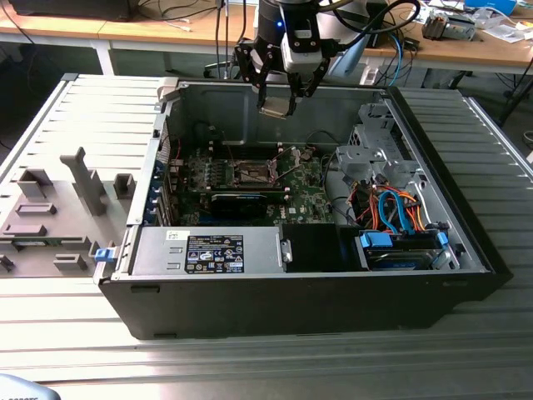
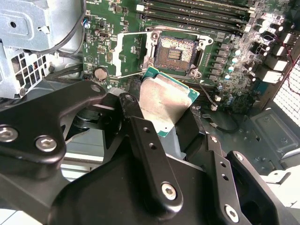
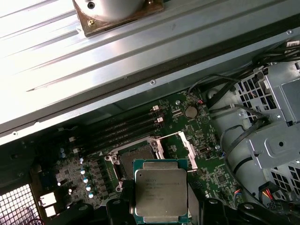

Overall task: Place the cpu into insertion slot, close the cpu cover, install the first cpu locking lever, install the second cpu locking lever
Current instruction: 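Place the cpu into insertion slot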

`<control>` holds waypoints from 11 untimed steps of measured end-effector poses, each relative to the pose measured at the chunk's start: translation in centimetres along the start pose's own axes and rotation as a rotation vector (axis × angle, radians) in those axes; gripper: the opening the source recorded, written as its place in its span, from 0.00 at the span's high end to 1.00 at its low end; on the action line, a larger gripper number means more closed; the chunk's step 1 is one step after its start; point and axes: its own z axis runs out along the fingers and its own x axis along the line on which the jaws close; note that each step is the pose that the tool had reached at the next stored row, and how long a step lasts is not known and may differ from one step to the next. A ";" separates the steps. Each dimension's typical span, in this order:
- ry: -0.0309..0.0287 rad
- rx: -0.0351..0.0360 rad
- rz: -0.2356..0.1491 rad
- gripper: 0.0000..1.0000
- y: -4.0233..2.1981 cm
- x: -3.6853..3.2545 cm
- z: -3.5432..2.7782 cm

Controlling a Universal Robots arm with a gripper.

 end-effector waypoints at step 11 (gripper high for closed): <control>-0.0004 -0.0001 0.006 0.45 0.00 0.00 0.00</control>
